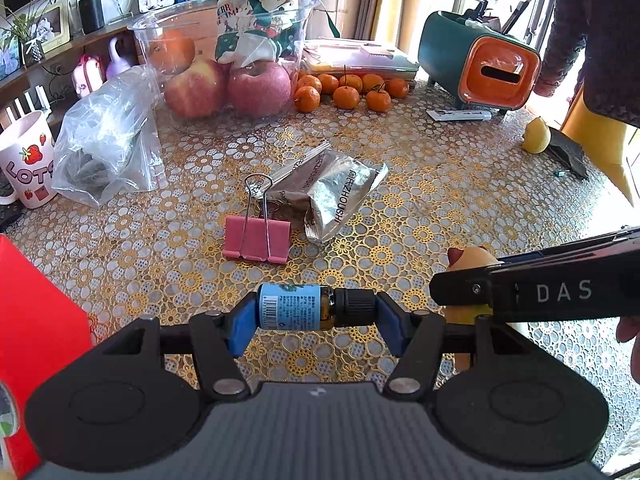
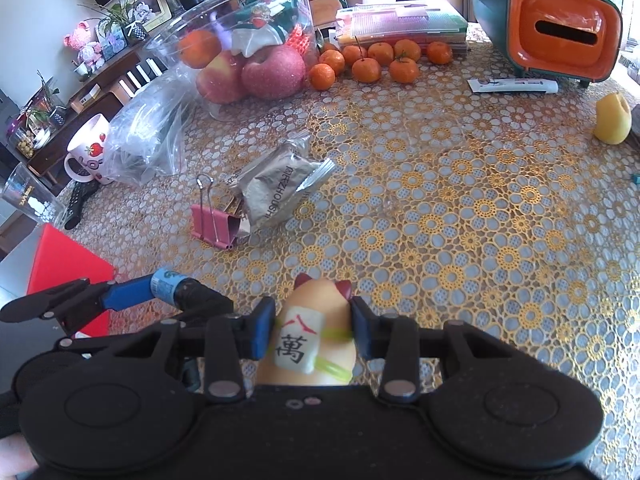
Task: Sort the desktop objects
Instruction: 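Carry the bottle and figurine over the red box with both grippers, then open both grippers to drop the bottle and figurine into the box, then withdraw both grippers from the box toward the binder clip and sachet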
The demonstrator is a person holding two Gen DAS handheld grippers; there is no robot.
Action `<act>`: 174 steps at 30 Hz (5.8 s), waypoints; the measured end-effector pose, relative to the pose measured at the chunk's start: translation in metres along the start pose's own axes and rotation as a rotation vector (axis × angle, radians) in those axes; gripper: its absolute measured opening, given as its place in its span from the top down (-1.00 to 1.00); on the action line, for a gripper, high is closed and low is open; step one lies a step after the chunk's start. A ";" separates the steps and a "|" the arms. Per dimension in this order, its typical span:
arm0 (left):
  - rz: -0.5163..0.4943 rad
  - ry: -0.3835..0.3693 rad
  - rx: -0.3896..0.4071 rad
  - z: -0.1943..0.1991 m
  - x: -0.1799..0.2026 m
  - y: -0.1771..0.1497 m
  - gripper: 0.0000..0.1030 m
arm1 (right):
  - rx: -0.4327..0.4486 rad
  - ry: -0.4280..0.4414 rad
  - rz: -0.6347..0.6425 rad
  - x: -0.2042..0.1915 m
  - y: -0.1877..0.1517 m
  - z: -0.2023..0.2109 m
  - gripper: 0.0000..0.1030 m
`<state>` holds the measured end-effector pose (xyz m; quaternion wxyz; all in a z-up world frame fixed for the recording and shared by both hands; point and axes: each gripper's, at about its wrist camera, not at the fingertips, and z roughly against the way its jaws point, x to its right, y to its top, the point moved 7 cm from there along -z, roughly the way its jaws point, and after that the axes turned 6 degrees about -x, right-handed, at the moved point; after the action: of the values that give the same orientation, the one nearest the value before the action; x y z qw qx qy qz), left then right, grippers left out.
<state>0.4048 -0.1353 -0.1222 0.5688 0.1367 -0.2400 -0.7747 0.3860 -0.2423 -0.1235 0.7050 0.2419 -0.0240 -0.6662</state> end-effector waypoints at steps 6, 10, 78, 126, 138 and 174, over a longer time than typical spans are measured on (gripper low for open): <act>-0.016 -0.007 0.010 0.036 0.004 -0.008 -0.18 | 0.010 0.007 0.025 -0.012 -0.012 0.029 0.24; -0.026 -0.006 0.019 0.062 0.002 -0.017 -0.18 | 0.018 0.003 0.055 -0.024 -0.021 0.049 0.24; 0.204 0.143 -0.015 0.177 -0.266 -0.159 -0.18 | -0.144 -0.020 0.518 -0.310 -0.087 -0.037 0.24; 0.146 0.150 0.019 0.228 -0.163 -0.148 -0.18 | -0.009 0.103 0.506 -0.248 -0.121 0.092 -0.41; 0.150 0.135 0.031 0.232 -0.128 -0.148 -0.37 | 0.023 0.096 0.473 -0.208 -0.127 0.118 -0.46; 0.031 0.058 0.051 0.161 -0.030 -0.094 -0.99 | 0.110 -0.050 0.306 -0.024 -0.071 0.112 -0.99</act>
<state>0.2597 -0.0494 -0.0375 0.5838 0.1699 -0.2448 -0.7552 0.2778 -0.2535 -0.0435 0.7830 0.2571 -0.1144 -0.5547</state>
